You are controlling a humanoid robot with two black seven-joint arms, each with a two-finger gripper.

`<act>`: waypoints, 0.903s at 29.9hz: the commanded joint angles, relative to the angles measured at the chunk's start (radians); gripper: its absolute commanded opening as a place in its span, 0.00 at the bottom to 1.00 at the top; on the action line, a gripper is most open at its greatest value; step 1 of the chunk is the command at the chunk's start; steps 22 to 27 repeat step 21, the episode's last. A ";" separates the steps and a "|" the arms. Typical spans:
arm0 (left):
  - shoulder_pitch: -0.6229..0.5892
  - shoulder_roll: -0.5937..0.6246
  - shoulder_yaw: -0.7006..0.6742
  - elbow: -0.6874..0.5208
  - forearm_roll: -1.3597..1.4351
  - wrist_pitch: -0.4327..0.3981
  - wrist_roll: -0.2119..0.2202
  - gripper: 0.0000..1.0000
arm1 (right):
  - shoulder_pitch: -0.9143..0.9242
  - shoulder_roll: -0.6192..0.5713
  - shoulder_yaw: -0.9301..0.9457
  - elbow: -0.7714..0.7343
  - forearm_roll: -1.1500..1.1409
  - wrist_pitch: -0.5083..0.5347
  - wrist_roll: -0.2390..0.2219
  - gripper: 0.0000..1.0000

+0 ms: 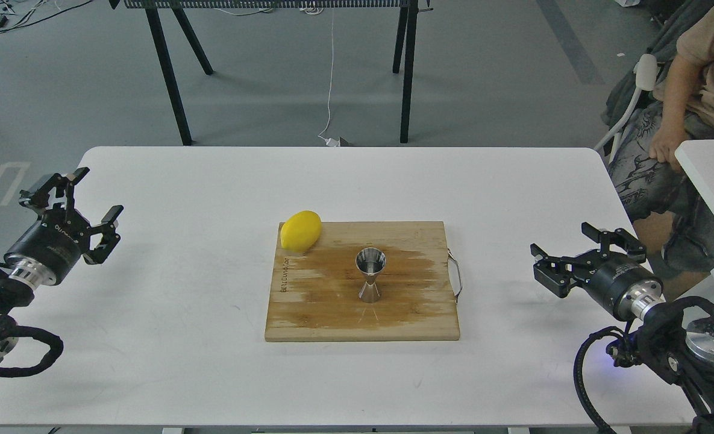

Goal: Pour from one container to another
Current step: 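Open the right gripper and hold it beside the table edge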

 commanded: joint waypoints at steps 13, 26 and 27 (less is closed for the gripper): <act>-0.003 0.008 -0.003 -0.021 -0.003 0.000 0.000 0.86 | 0.222 0.010 -0.008 -0.529 -0.055 0.443 0.004 0.99; -0.003 0.001 -0.006 -0.018 -0.005 0.000 0.000 0.86 | 0.223 0.041 0.007 -0.528 -0.052 0.443 0.016 0.99; -0.003 0.001 -0.006 -0.018 -0.005 0.000 0.000 0.86 | 0.223 0.041 0.007 -0.528 -0.052 0.443 0.016 0.99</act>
